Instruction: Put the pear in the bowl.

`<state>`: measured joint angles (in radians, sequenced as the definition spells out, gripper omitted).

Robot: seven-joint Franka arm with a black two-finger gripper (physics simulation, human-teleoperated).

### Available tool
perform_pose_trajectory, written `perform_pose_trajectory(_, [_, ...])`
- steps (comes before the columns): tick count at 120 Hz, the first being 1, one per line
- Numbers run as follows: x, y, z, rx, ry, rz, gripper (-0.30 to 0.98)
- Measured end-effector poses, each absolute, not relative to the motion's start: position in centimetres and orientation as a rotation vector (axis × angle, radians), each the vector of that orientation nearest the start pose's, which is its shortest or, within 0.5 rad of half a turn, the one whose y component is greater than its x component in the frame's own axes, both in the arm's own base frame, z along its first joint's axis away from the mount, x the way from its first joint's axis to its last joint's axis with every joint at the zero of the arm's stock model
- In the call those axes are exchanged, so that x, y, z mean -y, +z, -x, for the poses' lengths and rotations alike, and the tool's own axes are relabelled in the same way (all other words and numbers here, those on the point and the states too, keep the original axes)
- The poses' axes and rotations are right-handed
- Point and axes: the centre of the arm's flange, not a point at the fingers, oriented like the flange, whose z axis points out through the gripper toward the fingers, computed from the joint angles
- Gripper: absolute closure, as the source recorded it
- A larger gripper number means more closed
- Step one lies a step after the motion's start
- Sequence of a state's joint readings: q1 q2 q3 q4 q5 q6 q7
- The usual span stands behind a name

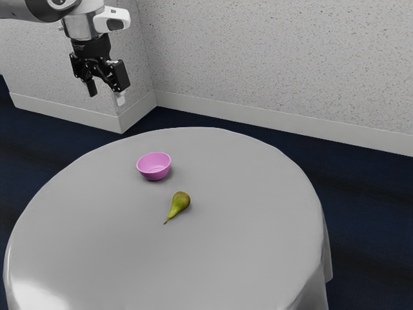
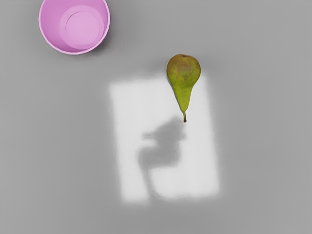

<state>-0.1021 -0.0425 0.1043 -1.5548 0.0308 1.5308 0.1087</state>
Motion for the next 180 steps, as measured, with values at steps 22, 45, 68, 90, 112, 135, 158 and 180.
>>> perform_pose_trajectory(22, [-0.6,65.2,-53.8,-0.163,-0.026,3.11,0.0])
perform_pose_trajectory(45, [-0.2,65.3,-53.7,-0.167,-0.029,3.104,0.0])
perform_pose_trajectory(68, [1.1,65.3,-53.4,-0.194,-0.02,3.095,0.0])
perform_pose_trajectory(90, [5.7,57.8,-51.9,-0.265,0.177,3.076,0.0])
perform_pose_trajectory(112, [7.5,49.7,-48.9,-0.239,0.226,3.065,0.0])
perform_pose_trajectory(135, [7.6,43.4,-47.9,-0.137,0.159,3.092,0.0])
perform_pose_trajectory(158, [8.0,39.0,-51.8,-0.047,0.084,3.123,0.0])
perform_pose_trajectory(180, [7.2,35.1,-55.9,0.038,0.055,3.138,0.0])
